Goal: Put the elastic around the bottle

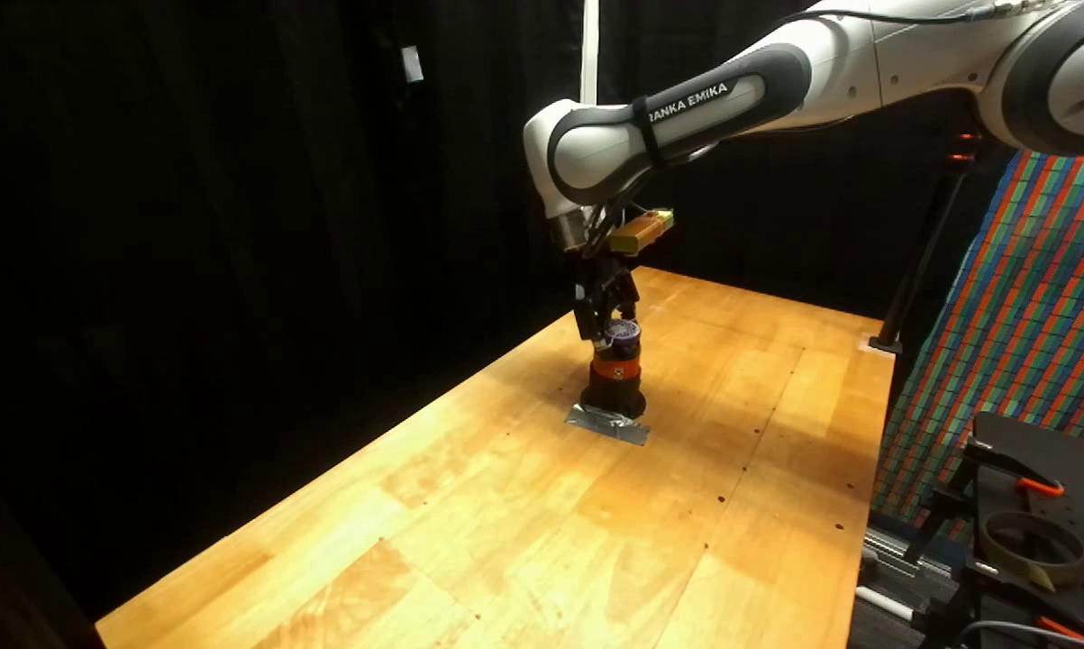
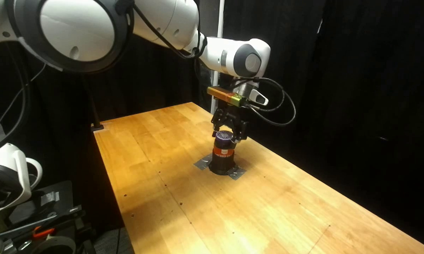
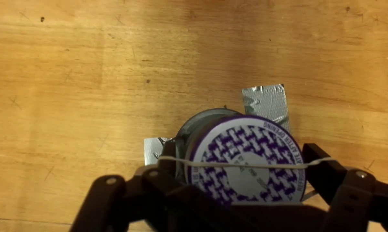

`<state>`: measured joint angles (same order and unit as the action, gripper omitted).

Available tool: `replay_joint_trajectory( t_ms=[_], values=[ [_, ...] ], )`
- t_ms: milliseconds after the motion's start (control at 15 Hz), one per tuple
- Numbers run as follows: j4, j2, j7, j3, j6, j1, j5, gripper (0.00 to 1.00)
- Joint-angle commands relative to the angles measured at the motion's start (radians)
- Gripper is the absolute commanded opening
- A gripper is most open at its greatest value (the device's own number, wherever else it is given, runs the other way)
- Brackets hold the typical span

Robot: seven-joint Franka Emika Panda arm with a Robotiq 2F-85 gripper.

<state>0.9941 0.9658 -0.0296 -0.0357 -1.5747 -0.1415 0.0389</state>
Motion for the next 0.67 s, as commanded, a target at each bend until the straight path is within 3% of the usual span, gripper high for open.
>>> replay_joint_trajectory(
  t_ms=[0, 600],
  values=[
    [0.076, -0.052, -0.016, 0.002, -0.005, 0.001, -0.003, 1.0],
    [0.414, -0.243, -0.071, -0.002, -0.186, 0.003, -0.01, 1.0]
  ],
)
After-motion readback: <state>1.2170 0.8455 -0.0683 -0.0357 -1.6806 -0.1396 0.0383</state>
